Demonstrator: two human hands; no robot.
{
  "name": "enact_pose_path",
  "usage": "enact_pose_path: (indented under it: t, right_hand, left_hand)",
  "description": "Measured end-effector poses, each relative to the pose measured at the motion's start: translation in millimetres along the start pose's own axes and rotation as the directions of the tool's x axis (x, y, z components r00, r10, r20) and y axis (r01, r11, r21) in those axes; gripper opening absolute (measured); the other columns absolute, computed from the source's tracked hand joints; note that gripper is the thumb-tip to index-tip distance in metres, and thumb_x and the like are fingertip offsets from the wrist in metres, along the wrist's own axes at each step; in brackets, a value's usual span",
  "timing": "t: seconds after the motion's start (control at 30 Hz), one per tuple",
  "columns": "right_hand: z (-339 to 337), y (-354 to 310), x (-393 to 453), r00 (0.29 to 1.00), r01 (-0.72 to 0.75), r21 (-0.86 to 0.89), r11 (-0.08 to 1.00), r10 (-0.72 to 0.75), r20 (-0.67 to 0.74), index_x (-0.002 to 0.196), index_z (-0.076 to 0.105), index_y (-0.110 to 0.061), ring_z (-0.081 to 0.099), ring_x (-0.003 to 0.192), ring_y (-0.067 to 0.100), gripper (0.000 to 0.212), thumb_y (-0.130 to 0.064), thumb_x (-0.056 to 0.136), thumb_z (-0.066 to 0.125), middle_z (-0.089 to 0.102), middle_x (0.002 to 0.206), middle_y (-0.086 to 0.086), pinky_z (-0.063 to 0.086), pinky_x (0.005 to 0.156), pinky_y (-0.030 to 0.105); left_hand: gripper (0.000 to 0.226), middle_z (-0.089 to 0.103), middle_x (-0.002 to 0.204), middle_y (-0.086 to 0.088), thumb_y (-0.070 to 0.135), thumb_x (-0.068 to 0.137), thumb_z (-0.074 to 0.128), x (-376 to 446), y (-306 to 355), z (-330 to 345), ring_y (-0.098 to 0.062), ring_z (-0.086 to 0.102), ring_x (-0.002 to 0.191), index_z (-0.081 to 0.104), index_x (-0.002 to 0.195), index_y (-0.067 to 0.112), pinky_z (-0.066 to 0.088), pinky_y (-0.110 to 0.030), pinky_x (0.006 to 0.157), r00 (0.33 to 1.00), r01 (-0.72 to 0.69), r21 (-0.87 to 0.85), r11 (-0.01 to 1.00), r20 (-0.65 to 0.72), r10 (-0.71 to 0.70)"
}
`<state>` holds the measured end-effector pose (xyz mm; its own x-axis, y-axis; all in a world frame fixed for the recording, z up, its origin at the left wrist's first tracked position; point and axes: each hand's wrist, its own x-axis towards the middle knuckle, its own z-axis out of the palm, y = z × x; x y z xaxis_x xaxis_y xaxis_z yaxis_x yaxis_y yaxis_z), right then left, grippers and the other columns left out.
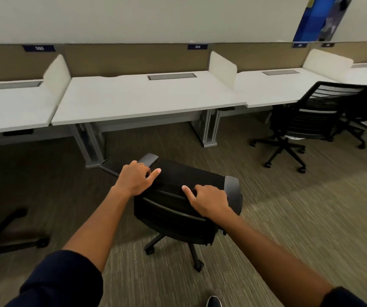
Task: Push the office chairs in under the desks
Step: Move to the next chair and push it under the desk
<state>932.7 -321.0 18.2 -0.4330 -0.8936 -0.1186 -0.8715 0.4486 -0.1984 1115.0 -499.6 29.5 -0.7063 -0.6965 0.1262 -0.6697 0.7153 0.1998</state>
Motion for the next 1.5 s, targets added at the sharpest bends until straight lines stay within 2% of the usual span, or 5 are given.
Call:
enact_pose_path:
  t: [0.1,0.27,0.5,1.07,1.5]
  right_hand:
    - [4,15,-2,0.969,0.037,-0.053,0.998,-0.049,-0.243,0.074,0.062,-0.018,0.061,0.068,0.021,0.073,-0.074,0.095,0.021,0.06,0.069,-0.001,0.054,0.066,0.041]
    - [-2,41,23,0.938,0.056,-0.155,0.986,-0.105,-0.331,0.074,0.068,-0.016,0.057,0.063,0.017,0.077,-0.074,0.094,0.021,0.059,0.066,-0.002,0.054,0.056,0.037]
    - [-21,64,65,0.915,0.104,-0.172,0.98,-0.162,-0.37,0.077,0.068,-0.016,0.058,0.066,0.014,0.074,-0.072,0.094,0.022,0.061,0.069,-0.003,0.053,0.058,0.035]
    - [-37,102,247,0.898,0.165,-0.169,0.972,-0.219,-0.382,0.075,0.068,-0.019,0.057,0.059,0.014,0.071,-0.072,0.093,0.024,0.06,0.064,-0.005,0.052,0.053,0.032]
    - [-59,98,403,0.908,0.184,-0.171,0.968,-0.234,-0.348,0.058,0.054,-0.015,0.05,0.055,0.019,0.073,-0.069,0.095,0.023,0.05,0.055,0.0,0.048,0.049,0.034]
  left_hand:
    - [0.065,0.058,0.074,0.0,0.063,0.097,0.035,6,0,7,-0.021,0.054,0.082,0.069,0.073,0.014,0.041,-0.039,0.076,0.998,-0.05,-0.003,0.999,-0.042,0.05]
    - [0.076,0.056,0.066,0.001,0.075,0.089,0.025,25,-1,14,-0.016,0.052,0.071,0.067,0.066,0.016,0.044,-0.035,0.07,0.991,-0.114,0.024,0.993,-0.075,0.115]
    - [0.065,0.055,0.057,0.009,0.075,0.091,0.032,61,-5,14,-0.007,0.054,0.053,0.061,0.061,0.025,0.052,-0.031,0.054,0.995,-0.057,-0.018,0.998,-0.089,0.056]
    - [0.079,0.057,0.051,0.004,0.078,0.09,0.023,212,-29,44,-0.011,0.054,0.047,0.068,0.062,0.02,0.051,-0.032,0.049,0.988,0.079,0.04,0.996,-0.133,-0.074]
    - [0.067,0.036,0.035,0.006,0.054,0.099,0.032,356,-71,55,-0.01,0.034,0.037,0.034,0.04,0.022,0.029,-0.029,0.055,0.949,0.182,0.14,0.973,-0.284,-0.137]
